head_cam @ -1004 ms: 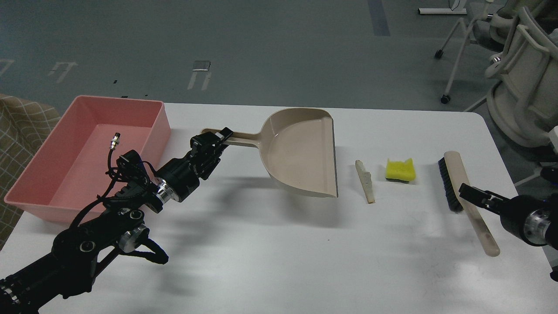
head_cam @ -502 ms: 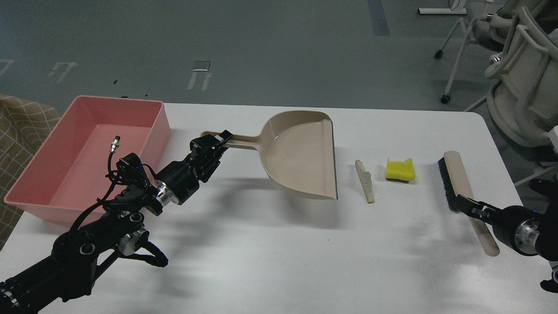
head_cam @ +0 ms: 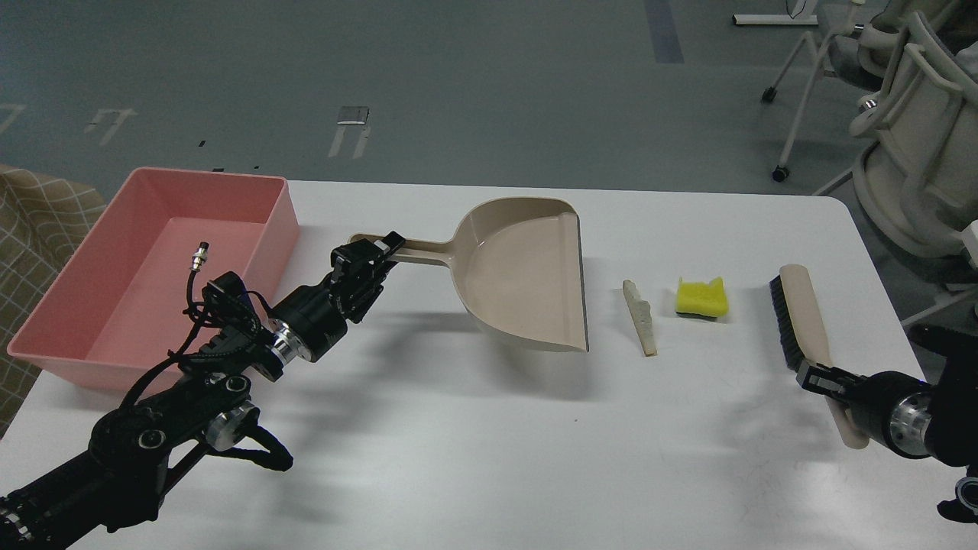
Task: Sweep and dump garbage into bin
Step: 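Lower the right gripper and grasp the wooden brush handle, then sweep the yellow sponge and wooden stick into the dustpan with the brush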
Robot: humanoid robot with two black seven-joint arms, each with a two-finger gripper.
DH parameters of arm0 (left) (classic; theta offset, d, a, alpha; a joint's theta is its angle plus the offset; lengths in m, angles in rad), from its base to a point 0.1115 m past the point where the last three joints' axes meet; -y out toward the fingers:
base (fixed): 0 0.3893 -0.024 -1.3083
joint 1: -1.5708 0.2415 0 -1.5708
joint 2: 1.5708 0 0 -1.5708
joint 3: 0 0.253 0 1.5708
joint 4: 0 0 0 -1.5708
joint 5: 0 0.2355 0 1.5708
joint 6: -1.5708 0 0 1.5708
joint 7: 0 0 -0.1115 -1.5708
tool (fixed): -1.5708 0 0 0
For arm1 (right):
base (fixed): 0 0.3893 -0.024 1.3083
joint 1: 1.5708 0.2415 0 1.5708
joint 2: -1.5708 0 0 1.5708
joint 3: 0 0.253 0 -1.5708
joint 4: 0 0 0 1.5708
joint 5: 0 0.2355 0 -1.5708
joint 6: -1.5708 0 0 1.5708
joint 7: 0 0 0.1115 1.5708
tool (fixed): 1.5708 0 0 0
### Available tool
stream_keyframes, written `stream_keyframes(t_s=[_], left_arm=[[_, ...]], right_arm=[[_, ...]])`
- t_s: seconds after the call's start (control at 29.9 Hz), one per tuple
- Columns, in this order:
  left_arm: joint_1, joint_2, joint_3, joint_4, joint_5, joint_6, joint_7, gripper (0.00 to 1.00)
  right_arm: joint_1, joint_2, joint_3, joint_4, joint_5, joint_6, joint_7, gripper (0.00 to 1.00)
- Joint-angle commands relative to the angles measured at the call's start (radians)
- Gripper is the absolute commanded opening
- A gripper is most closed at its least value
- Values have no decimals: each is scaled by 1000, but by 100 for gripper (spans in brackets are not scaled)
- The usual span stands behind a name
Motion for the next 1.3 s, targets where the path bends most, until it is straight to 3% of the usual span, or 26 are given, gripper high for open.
stream_keyframes(t_s=[0.0, 0.3, 0.4, 0.94, 1.27], left_arm=[[0, -1, 0, 0, 0, 0, 0, 0], [0, 0, 0, 0, 0, 0, 0, 0], [0, 0, 0, 0, 0, 0, 0, 0], [14, 0, 9, 24, 5, 9, 9, 0], [-21, -35, 110, 109, 44, 63, 9, 0]], right_arm=[[2, -1, 1, 2, 0, 0, 0, 29], [0, 1, 1, 6, 2, 0, 0, 27], [-3, 1, -1, 6, 0, 0, 0, 0], [43, 53, -42, 20, 5, 0, 9, 0], [101, 96, -131, 15, 6, 0, 9, 0]])
